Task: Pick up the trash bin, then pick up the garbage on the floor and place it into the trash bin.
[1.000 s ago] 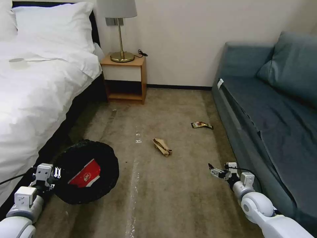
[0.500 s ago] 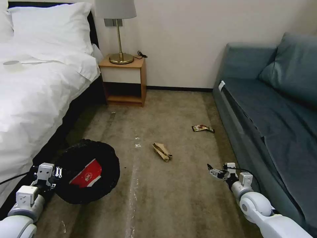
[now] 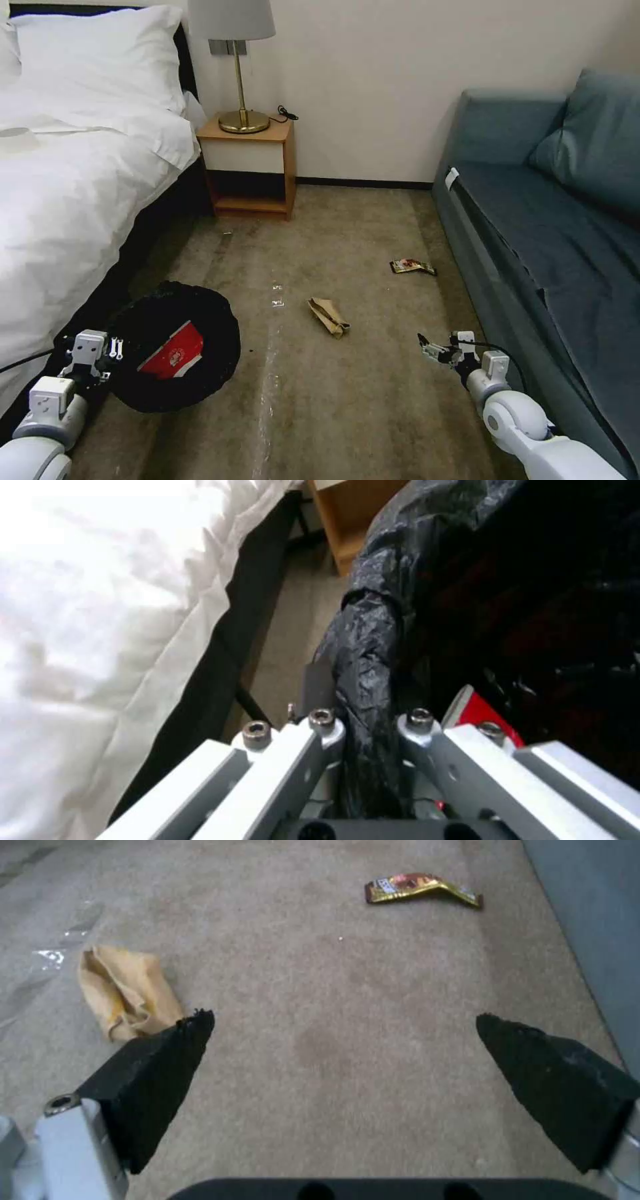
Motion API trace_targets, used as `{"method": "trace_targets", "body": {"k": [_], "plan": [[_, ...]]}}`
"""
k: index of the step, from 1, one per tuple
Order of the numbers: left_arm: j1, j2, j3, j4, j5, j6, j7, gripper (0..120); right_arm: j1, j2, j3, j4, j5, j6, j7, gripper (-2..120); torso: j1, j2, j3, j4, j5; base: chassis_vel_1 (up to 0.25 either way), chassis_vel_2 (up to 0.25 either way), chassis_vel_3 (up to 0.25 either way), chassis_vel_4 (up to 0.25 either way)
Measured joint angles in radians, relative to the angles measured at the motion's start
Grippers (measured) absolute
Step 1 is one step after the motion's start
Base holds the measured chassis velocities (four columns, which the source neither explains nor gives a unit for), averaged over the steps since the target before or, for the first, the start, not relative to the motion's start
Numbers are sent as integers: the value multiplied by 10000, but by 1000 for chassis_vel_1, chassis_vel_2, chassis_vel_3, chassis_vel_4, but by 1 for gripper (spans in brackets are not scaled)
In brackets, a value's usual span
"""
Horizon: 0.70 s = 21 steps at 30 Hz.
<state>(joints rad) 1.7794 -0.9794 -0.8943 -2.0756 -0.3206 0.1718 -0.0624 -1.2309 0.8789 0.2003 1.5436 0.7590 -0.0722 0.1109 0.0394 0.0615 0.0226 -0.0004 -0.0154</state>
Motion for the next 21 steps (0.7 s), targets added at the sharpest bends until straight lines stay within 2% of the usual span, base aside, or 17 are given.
{"method": "trace_targets", "body": {"k": [21], "plan": [[-161,48,-11,165,-39,-64,19,3,94,100,-69,-223,-89,38,-91,100,-2,0,0,0,1,-78,92,91,-86]]}}
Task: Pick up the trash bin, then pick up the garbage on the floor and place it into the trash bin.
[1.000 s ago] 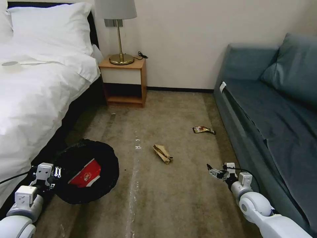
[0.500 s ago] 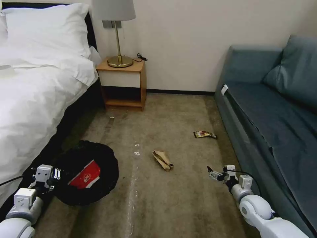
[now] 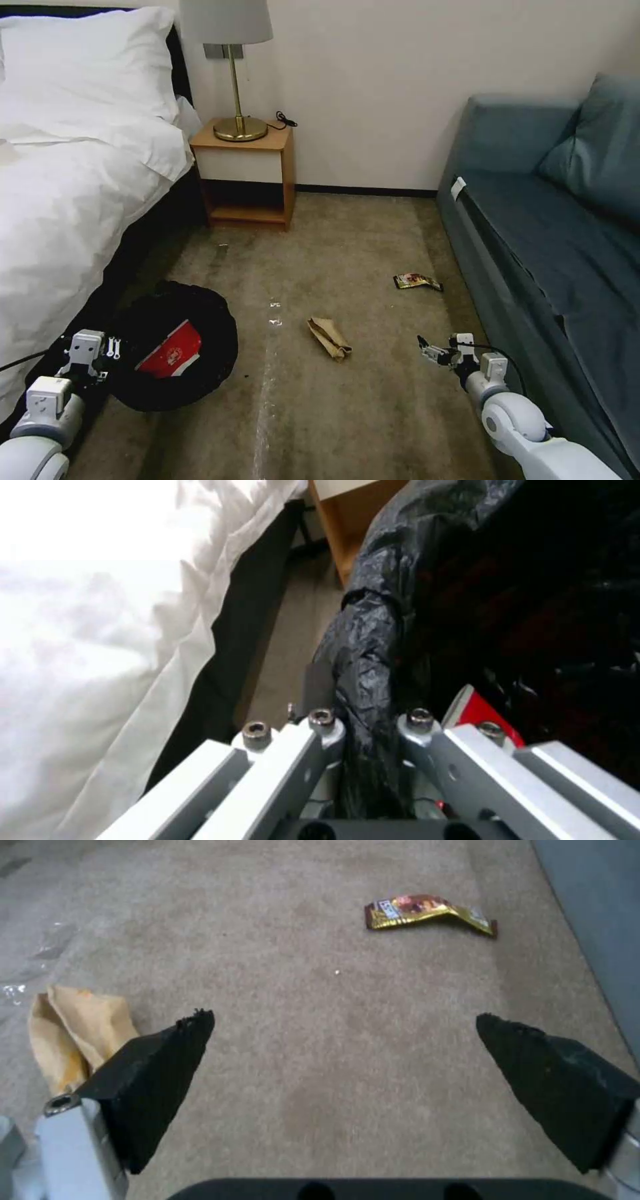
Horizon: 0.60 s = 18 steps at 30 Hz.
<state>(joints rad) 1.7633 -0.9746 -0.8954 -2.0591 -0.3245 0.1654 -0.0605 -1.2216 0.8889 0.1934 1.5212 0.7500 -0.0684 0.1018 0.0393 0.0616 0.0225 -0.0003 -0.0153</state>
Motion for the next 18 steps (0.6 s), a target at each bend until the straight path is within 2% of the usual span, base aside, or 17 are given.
{"method": "trace_targets", "body": {"k": [18], "plan": [[-210,-37,160,75,27,2,-42,3,100,-2,-27,-204,-31,63,-205,100,3,-1,0,0,0,-91,92,87,-91]]}}
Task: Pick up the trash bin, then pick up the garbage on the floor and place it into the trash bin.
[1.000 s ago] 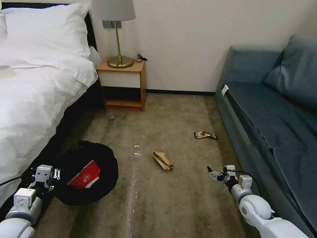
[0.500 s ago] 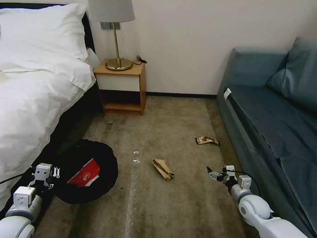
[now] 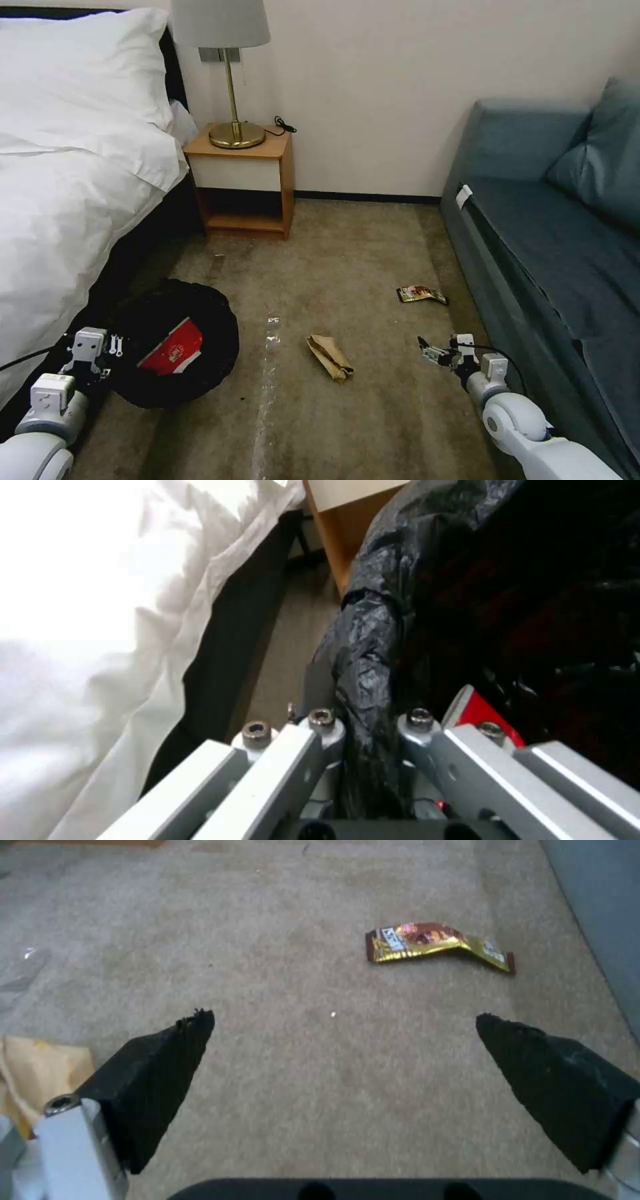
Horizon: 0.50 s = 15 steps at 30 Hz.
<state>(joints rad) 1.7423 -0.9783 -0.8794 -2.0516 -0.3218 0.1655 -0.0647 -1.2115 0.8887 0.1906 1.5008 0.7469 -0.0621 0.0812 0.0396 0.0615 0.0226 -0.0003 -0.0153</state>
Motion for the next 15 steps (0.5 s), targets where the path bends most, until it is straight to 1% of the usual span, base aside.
{"method": "trace_targets", "body": {"k": [15], "plan": [[56,-23,39,16,48,-12,-5,3,-69,42,3,-72,-105,73,-39,100,-1,1,0,-1,1,-85,85,90,-89]]}}
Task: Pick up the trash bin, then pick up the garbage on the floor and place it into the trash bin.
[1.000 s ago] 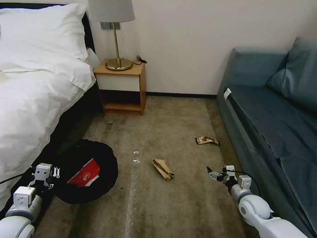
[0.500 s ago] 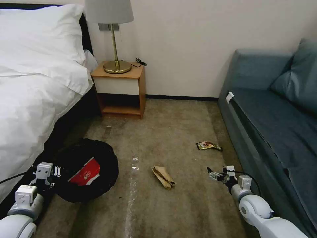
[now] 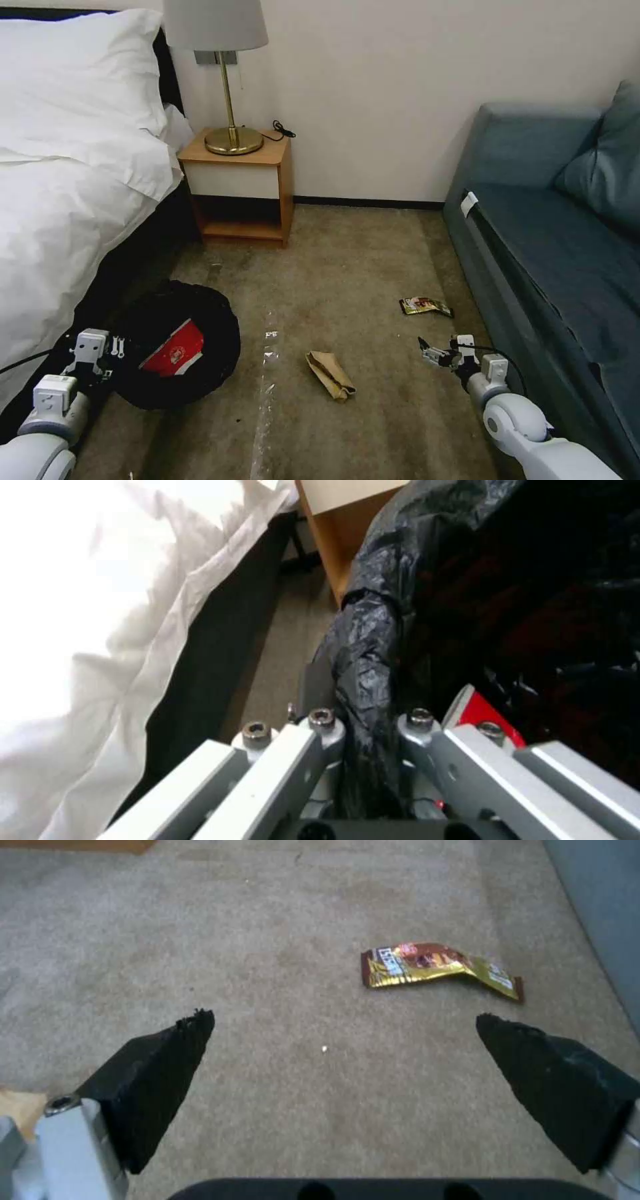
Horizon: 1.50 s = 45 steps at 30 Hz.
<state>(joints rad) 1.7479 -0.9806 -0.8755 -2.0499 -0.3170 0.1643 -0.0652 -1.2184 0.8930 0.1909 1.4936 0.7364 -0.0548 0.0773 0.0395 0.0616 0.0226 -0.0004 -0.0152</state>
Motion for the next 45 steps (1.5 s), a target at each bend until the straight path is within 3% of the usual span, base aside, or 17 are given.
{"method": "trace_targets", "body": {"k": [16,32,43,45], "plan": [[-69,45,13,-36,-23,-8,0,3,45,-14,-58,31,-31,18,21,100,0,-1,0,1,1,-93,98,96,-96],[-563,166,32,333,-335,-35,12,3,363,-109,-417,-74,82,-168,-244,100,-2,0,0,0,-2,-27,27,23,-26],[-1036,113,219,718,-222,-73,89,3,1052,-84,-1549,-30,208,-652,-530,100,-2,-1,0,-1,-3,0,0,0,0],[-1228,26,268,845,135,-111,214,3,1976,-119,-2916,15,757,-1233,-768,100,-2,-1,0,0,-3,0,0,0,0]]}}
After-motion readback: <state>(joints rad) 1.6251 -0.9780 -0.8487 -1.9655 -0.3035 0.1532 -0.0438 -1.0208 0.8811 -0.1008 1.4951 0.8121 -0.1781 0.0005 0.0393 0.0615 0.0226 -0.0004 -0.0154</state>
